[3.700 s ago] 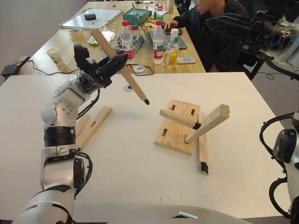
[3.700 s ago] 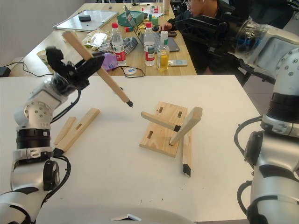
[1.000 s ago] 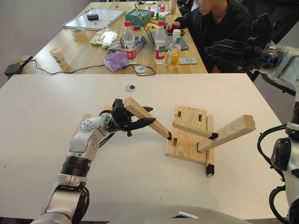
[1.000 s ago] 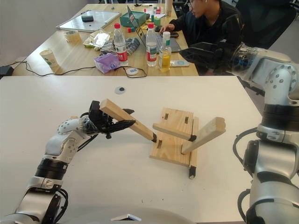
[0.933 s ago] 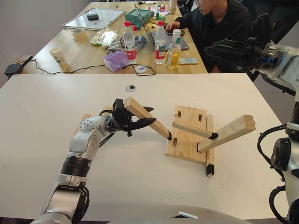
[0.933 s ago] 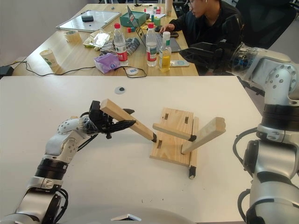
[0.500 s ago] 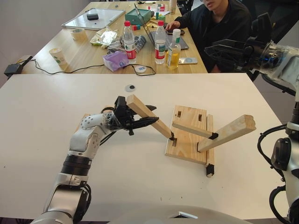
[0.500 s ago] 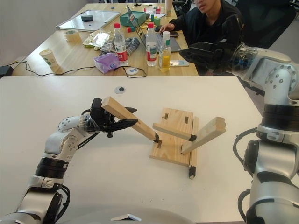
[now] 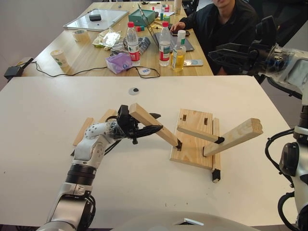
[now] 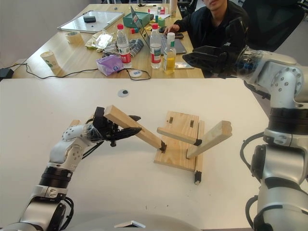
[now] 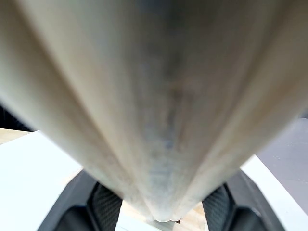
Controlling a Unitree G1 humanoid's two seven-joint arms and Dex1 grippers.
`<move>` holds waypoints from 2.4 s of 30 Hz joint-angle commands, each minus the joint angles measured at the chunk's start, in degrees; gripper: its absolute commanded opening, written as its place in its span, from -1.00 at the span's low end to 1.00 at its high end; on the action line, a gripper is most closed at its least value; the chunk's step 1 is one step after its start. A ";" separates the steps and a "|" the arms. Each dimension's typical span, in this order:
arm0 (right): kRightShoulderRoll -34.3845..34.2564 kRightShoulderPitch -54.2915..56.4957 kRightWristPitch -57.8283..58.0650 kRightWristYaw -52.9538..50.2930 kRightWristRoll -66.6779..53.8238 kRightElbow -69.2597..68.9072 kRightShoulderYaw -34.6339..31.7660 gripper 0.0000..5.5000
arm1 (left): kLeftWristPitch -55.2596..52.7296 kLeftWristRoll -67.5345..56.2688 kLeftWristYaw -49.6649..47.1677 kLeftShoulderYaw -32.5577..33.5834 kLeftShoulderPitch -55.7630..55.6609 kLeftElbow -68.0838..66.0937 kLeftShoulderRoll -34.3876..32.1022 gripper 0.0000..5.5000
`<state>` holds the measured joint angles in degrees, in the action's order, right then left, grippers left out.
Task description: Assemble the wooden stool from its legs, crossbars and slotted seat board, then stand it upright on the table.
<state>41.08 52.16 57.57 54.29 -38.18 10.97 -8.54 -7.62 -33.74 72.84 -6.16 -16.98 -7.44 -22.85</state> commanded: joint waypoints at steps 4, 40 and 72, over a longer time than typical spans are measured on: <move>-0.01 1.01 -0.82 0.33 0.64 0.38 0.87 0.32 | -3.61 3.88 3.86 -4.72 3.42 -1.91 -4.20 -0.26; 0.07 -0.53 -1.77 0.43 0.80 0.36 1.67 0.32 | -4.32 1.54 2.82 -8.92 6.01 4.43 -5.54 -0.26; -0.61 -8.91 1.41 -6.35 -3.70 -9.08 -3.70 0.32 | -23.02 12.74 -3.88 -27.78 -8.54 6.13 -20.62 -0.26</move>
<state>41.07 44.09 57.06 49.40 -40.69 3.81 -11.26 -17.39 -33.75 69.84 -25.29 -31.24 5.74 -35.21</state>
